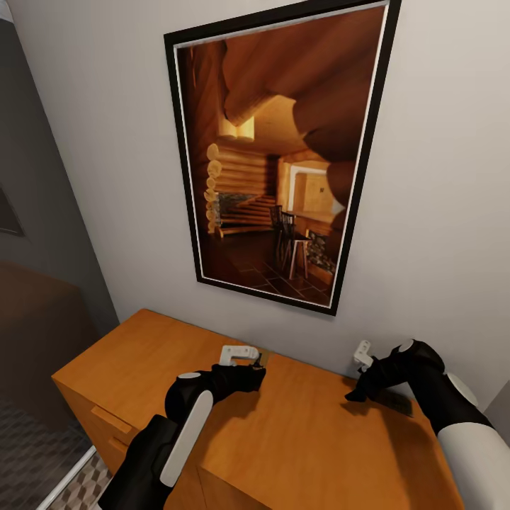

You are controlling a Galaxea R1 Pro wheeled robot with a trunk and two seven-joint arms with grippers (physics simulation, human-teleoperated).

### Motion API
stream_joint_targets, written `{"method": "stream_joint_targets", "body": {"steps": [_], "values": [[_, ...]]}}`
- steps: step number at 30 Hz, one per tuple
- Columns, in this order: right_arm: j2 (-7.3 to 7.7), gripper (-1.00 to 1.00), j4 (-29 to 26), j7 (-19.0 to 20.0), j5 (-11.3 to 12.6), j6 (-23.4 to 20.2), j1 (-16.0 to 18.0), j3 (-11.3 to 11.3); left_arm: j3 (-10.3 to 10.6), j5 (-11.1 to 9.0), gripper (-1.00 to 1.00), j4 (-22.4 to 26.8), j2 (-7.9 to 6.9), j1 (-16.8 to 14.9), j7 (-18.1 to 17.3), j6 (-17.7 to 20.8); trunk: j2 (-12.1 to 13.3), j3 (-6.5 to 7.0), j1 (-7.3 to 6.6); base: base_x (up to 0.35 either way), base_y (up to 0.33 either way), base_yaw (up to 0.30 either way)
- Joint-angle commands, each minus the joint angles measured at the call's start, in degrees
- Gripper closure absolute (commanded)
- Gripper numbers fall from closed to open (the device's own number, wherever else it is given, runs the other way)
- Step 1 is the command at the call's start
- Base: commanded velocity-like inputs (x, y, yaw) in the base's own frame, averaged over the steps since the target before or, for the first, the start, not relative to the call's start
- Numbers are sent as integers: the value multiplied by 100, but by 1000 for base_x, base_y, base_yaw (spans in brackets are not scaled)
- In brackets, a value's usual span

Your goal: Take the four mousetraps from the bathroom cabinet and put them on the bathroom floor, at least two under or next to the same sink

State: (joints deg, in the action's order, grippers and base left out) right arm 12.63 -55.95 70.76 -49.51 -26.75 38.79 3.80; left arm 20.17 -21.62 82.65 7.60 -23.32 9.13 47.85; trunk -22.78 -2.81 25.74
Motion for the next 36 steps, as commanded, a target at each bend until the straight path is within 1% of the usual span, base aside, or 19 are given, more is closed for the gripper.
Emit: {"method": "stream_joint_targets", "body": {"steps": [1,3,8,17,21,27,36], "values": [[3,-100,-6,35,-42,-54,5,6,4,-8,100,6,3,-6,58,22,-14,-14,4,0,0,0],[9,-100,-5,35,-78,-56,5,6,4,46,100,6,12,-6,59,22,-14,-14,4,0,0,0],[26,-100,5,35,-120,-58,5,6,0,97,100,6,20,-6,62,22,-14,-14,4,0,0,0],[36,-100,37,35,-135,-59,5,6,-10,107,100,-38,15,-6,63,22,-14,-14,4,0,0,0],[65,-100,54,37,-161,-66,5,6,-40,109,100,-64,20,-6,63,22,-14,-14,4,0,0,0],[80,-100,65,43,-318,-419,5,6,-55,111,100,-72,18,-6,63,22,-14,-14,4,0,0,0],[82,-100,66,43,-346,-515,5,8,-57,114,100,-73,17,-6,63,19,-14,-14,4,0,0,0]]}}
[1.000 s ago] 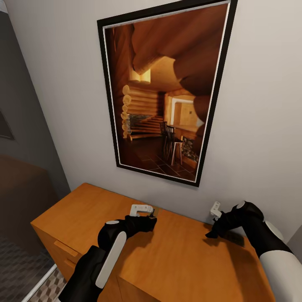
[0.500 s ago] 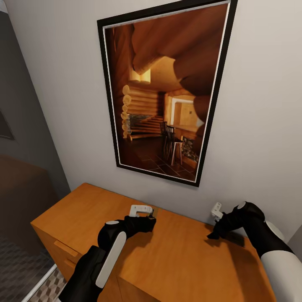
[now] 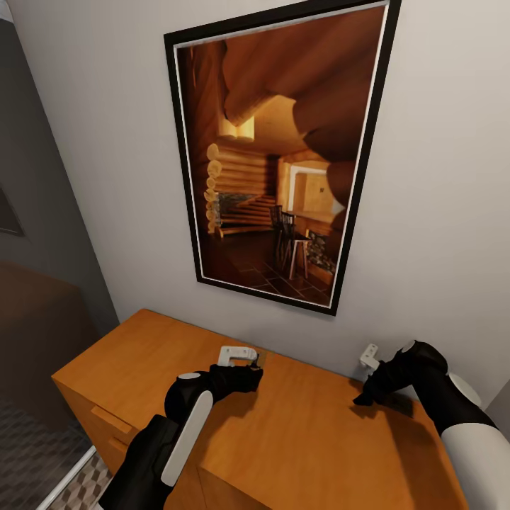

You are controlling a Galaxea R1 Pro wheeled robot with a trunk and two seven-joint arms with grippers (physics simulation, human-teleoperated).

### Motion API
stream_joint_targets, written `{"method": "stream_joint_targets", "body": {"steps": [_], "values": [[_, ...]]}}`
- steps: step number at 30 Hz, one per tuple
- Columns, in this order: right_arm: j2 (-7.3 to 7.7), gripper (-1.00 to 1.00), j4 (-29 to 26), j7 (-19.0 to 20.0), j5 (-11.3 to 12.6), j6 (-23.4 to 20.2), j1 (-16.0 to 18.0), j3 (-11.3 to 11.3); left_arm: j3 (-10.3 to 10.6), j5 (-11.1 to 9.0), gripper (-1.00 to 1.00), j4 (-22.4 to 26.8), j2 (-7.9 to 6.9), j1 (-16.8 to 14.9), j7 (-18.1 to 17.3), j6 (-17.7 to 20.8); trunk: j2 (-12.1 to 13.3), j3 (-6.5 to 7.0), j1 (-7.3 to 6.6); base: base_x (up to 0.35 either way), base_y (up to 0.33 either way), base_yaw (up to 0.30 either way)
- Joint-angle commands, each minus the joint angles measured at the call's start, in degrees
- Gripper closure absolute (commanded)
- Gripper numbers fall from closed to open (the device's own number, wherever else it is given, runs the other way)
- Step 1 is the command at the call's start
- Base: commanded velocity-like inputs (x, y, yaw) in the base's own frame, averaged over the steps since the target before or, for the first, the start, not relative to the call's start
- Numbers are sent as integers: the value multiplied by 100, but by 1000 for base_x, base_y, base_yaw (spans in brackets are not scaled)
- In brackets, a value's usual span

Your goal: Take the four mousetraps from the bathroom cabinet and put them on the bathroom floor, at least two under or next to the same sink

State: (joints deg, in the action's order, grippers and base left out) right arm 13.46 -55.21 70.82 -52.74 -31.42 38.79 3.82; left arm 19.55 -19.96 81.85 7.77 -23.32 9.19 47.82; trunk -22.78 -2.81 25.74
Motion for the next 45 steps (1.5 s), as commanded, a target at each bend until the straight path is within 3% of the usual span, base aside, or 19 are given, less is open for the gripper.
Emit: {"method": "stream_joint_targets", "body": {"steps": [1,10,18,45], "values": [[2,-100,-7,37,-24,-52,6,8,3,-52,100,6,-1,-6,60,22,-14,-14,4,0,0,0],[130,-100,-7,37,-20,-57,6,14,-4,-52,100,5,-3,-6,65,18,-14,-14,4,0,0,0],[232,-100,-7,37,-24,-56,6,185,-14,-52,100,5,-15,-6,66,17,-14,-14,4,0,0,0],[245,-100,98,28,-34,-57,6,224,-66,-52,100,-3,-21,-6,65,16,-14,-14,4,0,0,0]]}}
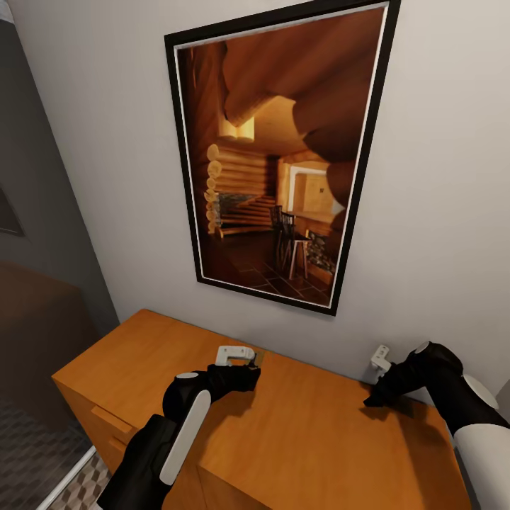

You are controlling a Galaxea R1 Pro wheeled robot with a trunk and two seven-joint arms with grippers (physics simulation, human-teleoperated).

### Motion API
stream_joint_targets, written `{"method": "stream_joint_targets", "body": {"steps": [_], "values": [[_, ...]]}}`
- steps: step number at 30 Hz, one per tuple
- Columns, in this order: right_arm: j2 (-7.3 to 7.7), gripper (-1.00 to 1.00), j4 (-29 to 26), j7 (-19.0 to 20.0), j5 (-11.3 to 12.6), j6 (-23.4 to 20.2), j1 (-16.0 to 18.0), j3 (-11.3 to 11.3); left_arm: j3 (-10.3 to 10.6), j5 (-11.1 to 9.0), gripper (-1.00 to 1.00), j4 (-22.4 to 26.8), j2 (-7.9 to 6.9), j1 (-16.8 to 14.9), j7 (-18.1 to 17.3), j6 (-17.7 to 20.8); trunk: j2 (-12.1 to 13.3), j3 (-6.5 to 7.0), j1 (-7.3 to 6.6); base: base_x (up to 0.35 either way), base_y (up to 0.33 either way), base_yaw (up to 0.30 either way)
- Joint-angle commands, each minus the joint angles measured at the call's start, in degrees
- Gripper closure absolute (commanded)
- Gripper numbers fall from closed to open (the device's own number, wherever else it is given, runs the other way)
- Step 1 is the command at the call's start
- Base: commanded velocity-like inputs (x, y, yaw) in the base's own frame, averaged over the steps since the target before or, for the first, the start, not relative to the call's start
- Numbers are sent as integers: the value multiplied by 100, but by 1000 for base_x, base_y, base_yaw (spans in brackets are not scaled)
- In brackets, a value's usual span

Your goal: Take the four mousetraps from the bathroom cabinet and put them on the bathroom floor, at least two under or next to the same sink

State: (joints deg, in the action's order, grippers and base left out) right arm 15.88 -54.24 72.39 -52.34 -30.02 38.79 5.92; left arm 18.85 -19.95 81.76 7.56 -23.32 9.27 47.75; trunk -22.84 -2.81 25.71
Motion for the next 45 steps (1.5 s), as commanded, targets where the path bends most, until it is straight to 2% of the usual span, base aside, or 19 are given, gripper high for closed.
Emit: {"method": "stream_joint_targets", "body": {"steps": [1,27,28,29,34,45], "values": [[3,-100,1,-128,-74,-197,6,14,5,-53,100,7,0,-6,57,22,-8,-14,7,0,0,0],[3,-100,27,-133,-75,-194,6,12,5,-53,100,7,16,-6,57,21,-8,-14,7,0,0,0],[-35,-100,53,-22,7,-92,38,-28,11,-28,100,-27,50,12,57,-13,-8,-14,7,0,0,0],[-65,-100,82,-17,25,-169,69,-62,5,-6,100,-56,81,12,61,-45,-8,-14,7,0,0,0],[-219,-100,193,94,-13,-268,162,-23,0,28,100,-205,240,12,64,-121,-8,-14,7,0,0,0],[-576,-100,170,251,-31,-112,173,63,72,145,100,-562,244,12,66,-455,-8,-14,7,0,0,0]]}}
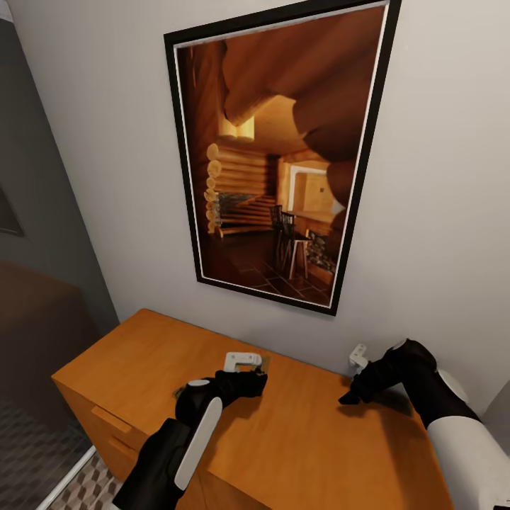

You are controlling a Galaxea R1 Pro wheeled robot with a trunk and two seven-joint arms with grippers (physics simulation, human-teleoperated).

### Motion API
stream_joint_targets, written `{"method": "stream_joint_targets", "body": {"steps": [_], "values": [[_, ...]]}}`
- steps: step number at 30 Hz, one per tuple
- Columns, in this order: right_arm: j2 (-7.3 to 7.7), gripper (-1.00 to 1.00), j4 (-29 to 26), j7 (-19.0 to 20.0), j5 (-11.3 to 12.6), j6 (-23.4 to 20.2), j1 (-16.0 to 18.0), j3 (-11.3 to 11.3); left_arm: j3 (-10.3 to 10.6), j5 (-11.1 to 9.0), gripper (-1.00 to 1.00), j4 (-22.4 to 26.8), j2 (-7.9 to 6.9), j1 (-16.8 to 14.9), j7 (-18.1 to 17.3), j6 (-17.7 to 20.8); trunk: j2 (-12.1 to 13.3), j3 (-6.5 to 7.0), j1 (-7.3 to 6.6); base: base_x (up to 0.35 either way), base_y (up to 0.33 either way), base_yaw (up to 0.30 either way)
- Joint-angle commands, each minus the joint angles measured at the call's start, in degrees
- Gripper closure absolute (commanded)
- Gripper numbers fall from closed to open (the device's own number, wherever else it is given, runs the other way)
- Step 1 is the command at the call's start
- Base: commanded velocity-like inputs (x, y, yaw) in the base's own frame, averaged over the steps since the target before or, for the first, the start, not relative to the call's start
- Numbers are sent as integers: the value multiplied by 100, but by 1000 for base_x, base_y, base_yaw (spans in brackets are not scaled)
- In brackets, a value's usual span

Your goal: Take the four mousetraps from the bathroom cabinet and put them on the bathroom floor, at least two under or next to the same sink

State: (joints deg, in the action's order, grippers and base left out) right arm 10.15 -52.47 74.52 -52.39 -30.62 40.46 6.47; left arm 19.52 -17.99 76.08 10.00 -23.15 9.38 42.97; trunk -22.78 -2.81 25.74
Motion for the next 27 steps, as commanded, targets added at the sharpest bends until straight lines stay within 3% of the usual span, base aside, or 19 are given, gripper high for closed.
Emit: {"method": "stream_joint_targets", "body": {"steps": [1,6,19,27], "values": [[-35,-100,-7,39,-27,-53,6,11,6,-51,100,-10,0,-6,55,20,-14,-14,4,0,0,0],[-197,-100,-8,44,-33,-57,6,24,7,-48,100,-20,0,-6,55,11,-14,-14,4,0,0,0],[-198,-100,-6,37,-34,-52,6,21,1,-40,100,-23,0,-6,55,2,-14,-14,4,-16,11,0],[-198,-100,-2,36,-34,-49,6,21,0,-38,100,-23,0,-6,55,2,-14,-14,4,-94,189,0]]}}
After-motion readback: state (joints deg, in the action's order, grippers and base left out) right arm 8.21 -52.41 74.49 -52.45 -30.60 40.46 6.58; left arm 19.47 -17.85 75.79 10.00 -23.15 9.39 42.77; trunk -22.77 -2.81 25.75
